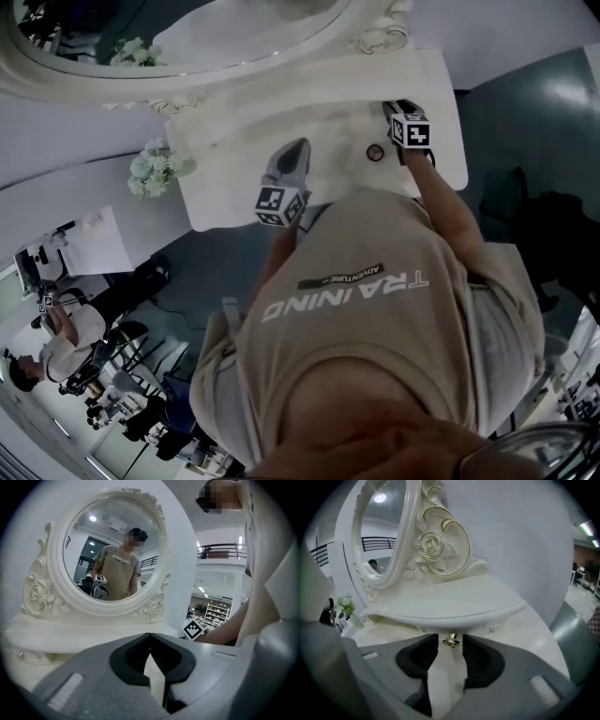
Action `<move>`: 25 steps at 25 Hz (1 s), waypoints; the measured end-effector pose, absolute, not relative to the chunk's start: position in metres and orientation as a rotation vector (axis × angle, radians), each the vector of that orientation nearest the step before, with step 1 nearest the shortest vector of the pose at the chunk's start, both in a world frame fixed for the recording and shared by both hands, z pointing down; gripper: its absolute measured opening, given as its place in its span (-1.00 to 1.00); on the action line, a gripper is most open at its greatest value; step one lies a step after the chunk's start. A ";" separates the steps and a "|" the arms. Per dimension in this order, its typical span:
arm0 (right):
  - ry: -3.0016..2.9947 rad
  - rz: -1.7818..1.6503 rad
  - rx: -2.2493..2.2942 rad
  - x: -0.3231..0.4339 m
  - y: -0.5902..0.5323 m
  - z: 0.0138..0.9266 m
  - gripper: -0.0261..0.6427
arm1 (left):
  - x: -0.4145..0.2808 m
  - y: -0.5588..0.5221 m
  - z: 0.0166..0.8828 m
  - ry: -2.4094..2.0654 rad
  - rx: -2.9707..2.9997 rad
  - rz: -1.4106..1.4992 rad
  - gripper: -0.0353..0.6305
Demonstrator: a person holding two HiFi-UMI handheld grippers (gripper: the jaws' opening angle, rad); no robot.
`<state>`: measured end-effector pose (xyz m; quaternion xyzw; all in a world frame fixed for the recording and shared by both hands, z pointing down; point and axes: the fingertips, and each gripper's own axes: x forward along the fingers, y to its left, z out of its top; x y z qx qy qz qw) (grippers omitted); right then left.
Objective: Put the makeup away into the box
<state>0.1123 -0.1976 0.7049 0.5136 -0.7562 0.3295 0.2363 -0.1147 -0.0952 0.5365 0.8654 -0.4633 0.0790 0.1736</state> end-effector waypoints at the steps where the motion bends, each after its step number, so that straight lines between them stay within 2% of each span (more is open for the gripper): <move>1: -2.059 0.900 1.413 0.112 -0.200 0.707 -0.43 | -0.120 -0.095 0.538 -1.319 2.444 0.211 -0.87; 4: -2.012 0.892 1.429 0.114 -0.201 0.708 -0.59 | -0.129 -0.091 0.534 -1.335 2.437 0.176 -0.87; 16: -1.962 0.826 1.446 0.113 -0.172 0.706 -0.61 | -0.177 -0.056 0.540 -1.391 2.379 0.107 -0.87; 25: -1.983 0.831 1.414 0.114 -0.133 0.710 -0.61 | -0.162 -0.063 0.520 -1.348 2.474 0.120 -0.87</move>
